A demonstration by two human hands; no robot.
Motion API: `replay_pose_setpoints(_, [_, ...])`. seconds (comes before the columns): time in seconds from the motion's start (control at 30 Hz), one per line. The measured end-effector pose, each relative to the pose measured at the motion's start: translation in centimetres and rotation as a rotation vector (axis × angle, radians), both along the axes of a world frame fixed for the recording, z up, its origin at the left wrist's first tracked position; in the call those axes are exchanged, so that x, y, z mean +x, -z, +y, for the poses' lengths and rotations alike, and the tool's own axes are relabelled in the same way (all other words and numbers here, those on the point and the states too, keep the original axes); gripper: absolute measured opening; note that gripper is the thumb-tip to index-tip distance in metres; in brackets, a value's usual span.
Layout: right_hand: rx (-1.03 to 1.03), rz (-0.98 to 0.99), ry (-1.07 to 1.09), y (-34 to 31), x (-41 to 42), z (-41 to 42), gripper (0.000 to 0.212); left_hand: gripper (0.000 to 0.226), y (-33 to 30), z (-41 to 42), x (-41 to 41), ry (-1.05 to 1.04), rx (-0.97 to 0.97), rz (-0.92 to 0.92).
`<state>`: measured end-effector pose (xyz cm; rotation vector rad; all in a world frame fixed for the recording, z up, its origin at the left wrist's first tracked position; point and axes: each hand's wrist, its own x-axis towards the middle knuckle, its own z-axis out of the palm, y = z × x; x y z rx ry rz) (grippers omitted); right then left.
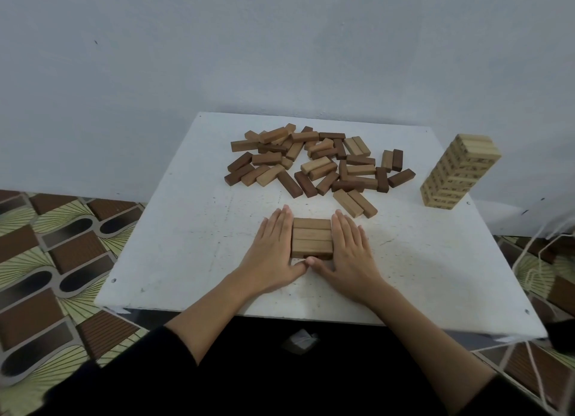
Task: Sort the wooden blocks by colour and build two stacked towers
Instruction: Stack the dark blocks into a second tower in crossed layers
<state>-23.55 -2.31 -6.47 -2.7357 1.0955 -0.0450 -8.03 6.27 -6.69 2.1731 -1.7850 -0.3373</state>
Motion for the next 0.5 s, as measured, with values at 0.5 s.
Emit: replay_pose_setpoints(0.5, [-0.045, 0.135, -0.016, 0.35, 0.11, -0.29, 0.116, 0.097, 0.0, -0.18, 0.0, 0.025, 0.085, -0.099])
